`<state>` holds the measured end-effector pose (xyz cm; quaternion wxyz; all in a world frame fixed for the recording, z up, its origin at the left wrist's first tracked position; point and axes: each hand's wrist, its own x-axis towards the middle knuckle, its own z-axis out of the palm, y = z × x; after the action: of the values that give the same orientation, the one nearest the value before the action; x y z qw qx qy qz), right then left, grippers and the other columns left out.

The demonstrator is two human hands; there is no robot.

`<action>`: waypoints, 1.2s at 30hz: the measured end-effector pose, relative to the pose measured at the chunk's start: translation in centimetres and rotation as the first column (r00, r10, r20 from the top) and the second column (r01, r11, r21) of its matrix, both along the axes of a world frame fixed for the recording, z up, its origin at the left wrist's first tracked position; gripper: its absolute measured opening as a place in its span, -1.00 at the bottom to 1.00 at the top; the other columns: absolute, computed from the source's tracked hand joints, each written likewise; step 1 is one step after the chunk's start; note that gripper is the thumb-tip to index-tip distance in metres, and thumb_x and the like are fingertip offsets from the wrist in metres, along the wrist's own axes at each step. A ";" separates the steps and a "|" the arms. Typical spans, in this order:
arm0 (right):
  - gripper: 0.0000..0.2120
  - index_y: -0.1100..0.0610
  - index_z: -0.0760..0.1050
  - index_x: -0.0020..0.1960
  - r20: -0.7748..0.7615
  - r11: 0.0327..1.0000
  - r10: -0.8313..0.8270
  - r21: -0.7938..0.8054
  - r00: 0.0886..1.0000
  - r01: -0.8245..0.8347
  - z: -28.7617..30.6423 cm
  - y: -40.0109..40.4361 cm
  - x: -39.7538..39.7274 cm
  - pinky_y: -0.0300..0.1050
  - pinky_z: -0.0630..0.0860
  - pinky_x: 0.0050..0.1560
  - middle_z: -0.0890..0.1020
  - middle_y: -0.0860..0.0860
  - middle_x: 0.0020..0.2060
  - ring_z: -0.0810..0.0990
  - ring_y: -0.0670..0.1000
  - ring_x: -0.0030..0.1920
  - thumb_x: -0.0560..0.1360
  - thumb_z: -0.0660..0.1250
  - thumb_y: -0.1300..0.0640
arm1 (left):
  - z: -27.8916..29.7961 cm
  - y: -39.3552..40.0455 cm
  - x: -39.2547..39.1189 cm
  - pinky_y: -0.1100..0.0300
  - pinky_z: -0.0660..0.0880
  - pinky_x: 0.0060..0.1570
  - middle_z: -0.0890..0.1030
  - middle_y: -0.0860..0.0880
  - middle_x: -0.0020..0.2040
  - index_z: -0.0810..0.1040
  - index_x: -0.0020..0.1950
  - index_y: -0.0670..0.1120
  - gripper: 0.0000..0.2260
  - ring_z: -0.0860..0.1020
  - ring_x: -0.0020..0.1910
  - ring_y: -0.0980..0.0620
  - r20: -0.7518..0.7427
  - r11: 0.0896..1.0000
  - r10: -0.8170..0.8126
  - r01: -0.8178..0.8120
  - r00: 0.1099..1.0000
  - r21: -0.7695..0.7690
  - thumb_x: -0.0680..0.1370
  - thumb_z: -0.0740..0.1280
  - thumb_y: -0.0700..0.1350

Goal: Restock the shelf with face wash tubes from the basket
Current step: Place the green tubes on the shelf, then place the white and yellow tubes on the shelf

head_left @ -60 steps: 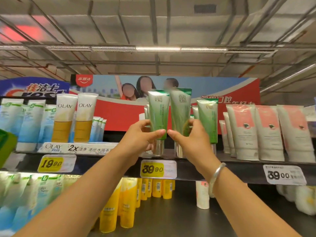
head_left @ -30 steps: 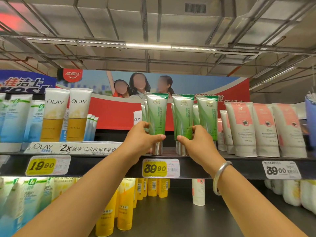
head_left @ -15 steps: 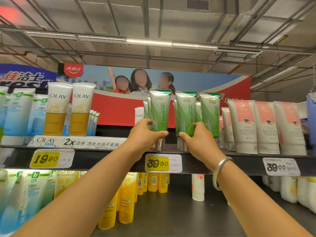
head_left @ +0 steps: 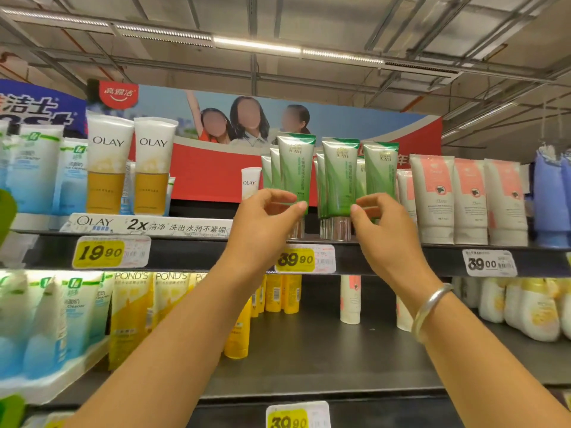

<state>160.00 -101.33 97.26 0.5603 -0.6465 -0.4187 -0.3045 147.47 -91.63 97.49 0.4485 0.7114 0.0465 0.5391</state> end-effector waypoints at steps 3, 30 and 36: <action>-0.91 0.06 0.50 -0.08 -0.088 0.990 0.125 0.068 0.988 -0.120 -1.6 -1.1 -1.7 -0.26 0.44 -0.20 0.58 -0.04 -0.17 0.56 -0.05 -0.16 0.53 0.21 0.12 | -2.0 -0.9 -1.1 0.34 0.54 -0.26 0.60 0.11 -0.23 0.56 -0.14 0.01 -0.97 0.58 -0.36 0.28 0.005 0.989 -0.145 0.145 0.989 -0.031 0.50 0.35 -0.11; -0.84 0.12 0.46 -0.19 -0.989 0.987 -0.148 -0.145 0.031 0.076 -41.8 -34.9 -10.3 -0.31 0.34 -0.45 0.54 0.05 -0.31 0.50 -0.15 -0.51 0.55 0.20 0.19 | -38.2 -25.7 1.9 0.42 0.38 -0.59 0.57 0.02 -0.32 0.52 -0.20 -0.04 -0.87 0.50 -0.56 0.26 -0.558 0.607 -0.793 0.227 0.245 -0.762 0.54 0.29 -0.16; -0.89 0.16 0.46 -0.11 -0.978 0.970 -0.118 -0.150 -0.169 0.189 -48.2 -46.5 -12.4 -0.26 0.34 -0.38 0.52 0.07 -0.32 0.45 -0.04 -0.37 0.56 0.18 0.21 | -45.3 -37.4 1.6 0.32 0.42 -0.39 0.60 0.06 -0.34 0.55 -0.18 -0.05 -0.86 0.52 -0.39 0.14 -0.519 0.527 -0.848 0.073 0.105 -0.847 0.55 0.25 -0.19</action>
<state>147.64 -147.85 49.02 0.6559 -0.6832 0.2379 0.2155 149.10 -128.98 52.22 0.6994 0.6422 0.2222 -0.2216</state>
